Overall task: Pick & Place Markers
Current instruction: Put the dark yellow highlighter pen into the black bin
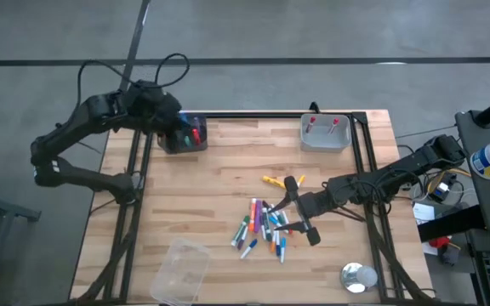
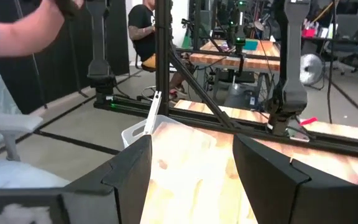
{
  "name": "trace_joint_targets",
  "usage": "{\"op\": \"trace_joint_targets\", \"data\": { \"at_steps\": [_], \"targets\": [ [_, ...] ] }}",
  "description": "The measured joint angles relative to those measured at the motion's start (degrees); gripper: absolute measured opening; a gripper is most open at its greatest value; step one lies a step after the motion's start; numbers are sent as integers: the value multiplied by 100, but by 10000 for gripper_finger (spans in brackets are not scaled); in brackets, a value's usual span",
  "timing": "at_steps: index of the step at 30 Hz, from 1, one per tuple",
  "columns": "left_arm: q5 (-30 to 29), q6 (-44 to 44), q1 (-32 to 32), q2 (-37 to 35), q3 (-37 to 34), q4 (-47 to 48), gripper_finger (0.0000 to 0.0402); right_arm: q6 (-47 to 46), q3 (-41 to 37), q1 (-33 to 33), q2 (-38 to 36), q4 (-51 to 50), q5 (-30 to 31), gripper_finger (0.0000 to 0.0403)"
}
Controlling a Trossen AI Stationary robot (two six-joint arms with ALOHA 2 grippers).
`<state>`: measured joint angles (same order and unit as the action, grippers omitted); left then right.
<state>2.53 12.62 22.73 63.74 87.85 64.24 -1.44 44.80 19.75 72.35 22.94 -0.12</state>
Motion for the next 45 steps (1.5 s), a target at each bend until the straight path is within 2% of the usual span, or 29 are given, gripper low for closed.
{"op": "trace_joint_targets", "data": {
  "at_steps": [7, 18, 26, 34, 45],
  "targets": [
    [2, -64, -840, -58, -286, -509, 106, -411, 2, -2, -2, -335, 11, 219],
    [12, 175, -1917, -519, -2124, -2642, 106, -806, 2, -5, -2, -828, 216, 219],
    [12, 223, -2574, -826, -3329, -4340, 106, -808, 2, -26, -2, -1416, 1270, 219],
    [8, 66, -2768, -1035, -4271, -5500, 106, -776, 2, -56, -3, -1502, 2124, 219],
    [1, 155, -2821, -1129, -4954, -6472, 106, -858, 2, -343, -2, -1587, 2133, 219]
  ]
}}
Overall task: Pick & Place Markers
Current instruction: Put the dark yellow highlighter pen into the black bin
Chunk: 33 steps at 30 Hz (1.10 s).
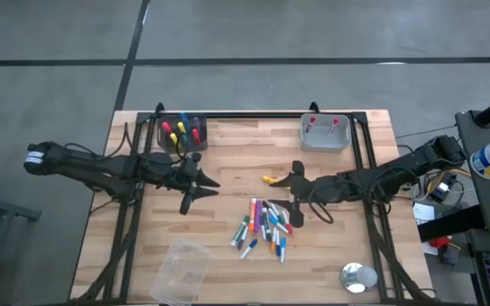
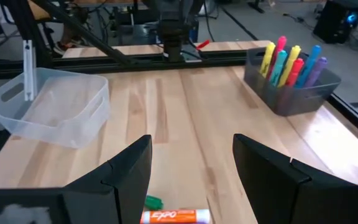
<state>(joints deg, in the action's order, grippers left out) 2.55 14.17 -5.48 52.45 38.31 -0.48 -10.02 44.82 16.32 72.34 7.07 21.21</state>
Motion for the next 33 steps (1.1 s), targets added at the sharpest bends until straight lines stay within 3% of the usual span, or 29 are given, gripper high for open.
{"op": "trace_joint_targets", "data": {
  "at_steps": [6, 13, 19, 33],
  "targets": [
    [18, 259, -12, -24, -119, -525, 106, 139, 0, -42, 0, -134, -39, 219],
    [251, 358, -46, -33, -103, -918, 106, 932, 61, -103, 15, -643, -516, 219],
    [269, 387, -44, -42, -103, -912, 106, 1075, 63, -313, 20, -717, -693, 219],
    [296, 850, -41, 57, -112, -852, 106, 2705, 161, -569, 22, -863, -1082, 219]
  ]
}}
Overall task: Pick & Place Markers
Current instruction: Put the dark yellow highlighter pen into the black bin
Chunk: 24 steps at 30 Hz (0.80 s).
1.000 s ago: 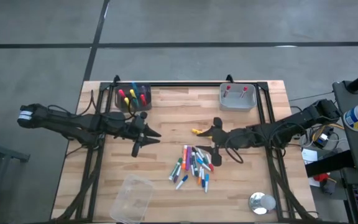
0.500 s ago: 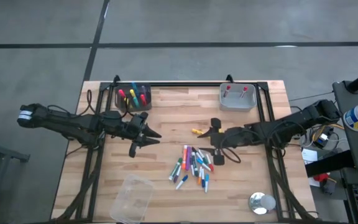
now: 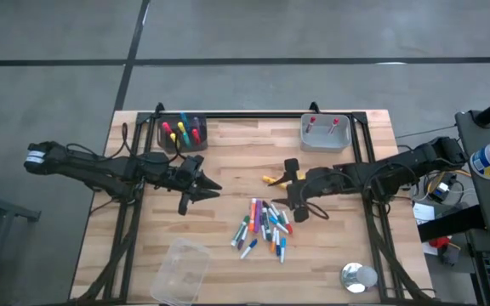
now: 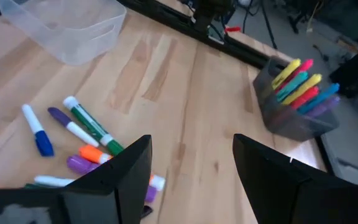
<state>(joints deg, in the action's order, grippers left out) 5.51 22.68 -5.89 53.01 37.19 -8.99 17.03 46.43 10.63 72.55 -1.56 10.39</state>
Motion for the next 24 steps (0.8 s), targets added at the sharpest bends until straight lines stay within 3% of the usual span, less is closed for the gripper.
{"op": "trace_joint_targets", "data": {
  "at_steps": [6, 12, 24],
  "targets": [
    [-1, 33, 0, 0, 0, 0, 106, 628, 160, -83, 11, -20, -63, 219],
    [-26, 34, 0, 0, -2, -27, 106, 955, 749, -258, 655, -474, -176, 219],
    [-34, 151, 0, -17, -7, 2, 106, 294, 2642, -677, 2123, -3093, -149, 219]
  ]
}}
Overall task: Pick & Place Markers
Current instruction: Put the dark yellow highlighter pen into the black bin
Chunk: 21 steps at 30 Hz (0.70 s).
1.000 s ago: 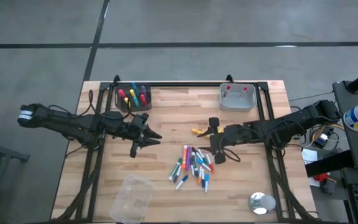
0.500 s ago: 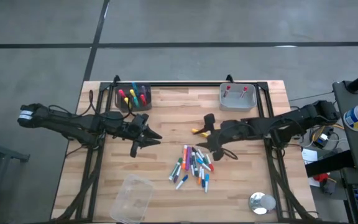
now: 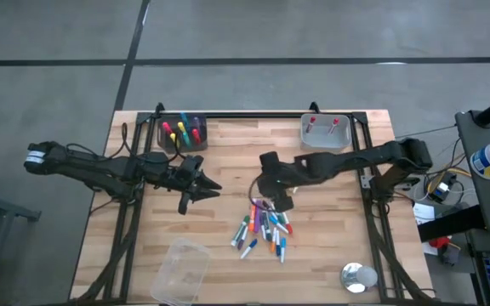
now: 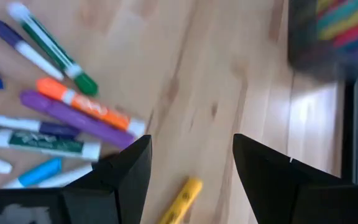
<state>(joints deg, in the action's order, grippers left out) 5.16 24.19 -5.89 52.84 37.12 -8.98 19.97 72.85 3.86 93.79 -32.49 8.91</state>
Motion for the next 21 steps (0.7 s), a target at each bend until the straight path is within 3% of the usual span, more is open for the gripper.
{"op": "trace_joint_targets", "data": {
  "at_steps": [10, 21],
  "targets": [
    [-14, -74, 0, -2, 0, -3, 106, -1023, 191, -603, 392, -679, -69, 219],
    [-12, -126, 0, -2, 0, 1, 106, -2908, 189, -1576, 397, -1016, -767, 219]
  ]
}}
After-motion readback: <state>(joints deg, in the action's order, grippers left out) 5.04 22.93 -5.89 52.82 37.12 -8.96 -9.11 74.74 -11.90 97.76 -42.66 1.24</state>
